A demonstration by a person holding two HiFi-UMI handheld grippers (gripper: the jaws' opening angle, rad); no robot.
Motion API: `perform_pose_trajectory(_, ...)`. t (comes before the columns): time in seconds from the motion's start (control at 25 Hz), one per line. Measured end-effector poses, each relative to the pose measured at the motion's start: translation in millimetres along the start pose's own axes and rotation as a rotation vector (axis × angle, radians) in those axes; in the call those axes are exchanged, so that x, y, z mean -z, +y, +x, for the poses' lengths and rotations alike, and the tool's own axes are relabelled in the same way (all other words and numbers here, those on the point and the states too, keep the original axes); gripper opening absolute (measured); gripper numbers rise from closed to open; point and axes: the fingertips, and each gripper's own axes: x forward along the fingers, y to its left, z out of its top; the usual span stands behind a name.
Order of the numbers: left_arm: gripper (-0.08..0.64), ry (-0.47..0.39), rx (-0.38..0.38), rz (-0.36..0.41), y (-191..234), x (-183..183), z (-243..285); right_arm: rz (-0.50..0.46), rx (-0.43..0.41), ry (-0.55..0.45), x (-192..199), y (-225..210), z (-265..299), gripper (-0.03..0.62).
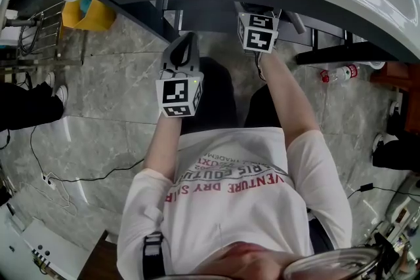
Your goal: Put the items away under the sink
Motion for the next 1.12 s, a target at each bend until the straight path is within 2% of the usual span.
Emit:
perform_pose_trajectory(0.16, 0.028, 0.000, -0.005, -0.011, 0.5, 0.2, -0.9, 0.052, -0.056, -0.025, -4.4, 3.0, -2.7, 0.376)
perform_pose_trajectory(0.4, 0.028, -0.006, 0.027, 0.004, -20.1, -0.2, -3.4, -0.018, -0.046, -0.100, -5.4, -1.1, -48.6, 0.374)
perform_pose_trajectory(0.56, 0.028, -0.021, 0.046, -0.007, -32.1, -2.8, -3.1, -0.023, -0.084, -0.138, -2.0, 5.9, -85.6, 0.362)
perform_pose_trajectory(0.6, 0.028, -0.028, 0.053, -0.016, -35.5, -3.7, -2.8, -0.015, -0.087, -0.147, -1.2, 6.7, -93.7, 0.274)
perform_pose_trajectory(0.64, 0.028, -0.035, 0.061, -0.024, -39.2, -4.5, -2.2, -0.007, -0.082, -0.159, -1.0, 6.5, -100.9, 0.160)
perform_pose_trajectory(0.68, 0.028, -0.041, 0.069, -0.029, -43.1, -5.0, -1.5, 0.001, -0.078, -0.171, -1.0, 6.3, -107.2, 0.102)
perform_pose_trajectory(0.84, 0.028, -0.052, 0.109, -0.042, -64.8, -8.2, -1.4, 0.054, -0.085, -0.227, -4.3, 3.0, -131.3, 0.026)
perform_pose_trajectory(1.0, 0.028, -0.054, 0.142, -0.053, -88.5, -25.4, -2.7, 0.116, -0.113, -0.261, -23.1, -1.0, -155.4, 0.025)
perform_pose_trajectory(1.12, 0.028, -0.020, 0.165, -0.043, -101.9, -48.3, -5.7, 0.145, -0.127, -0.236, -40.7, -0.8, -174.9, 0.025)
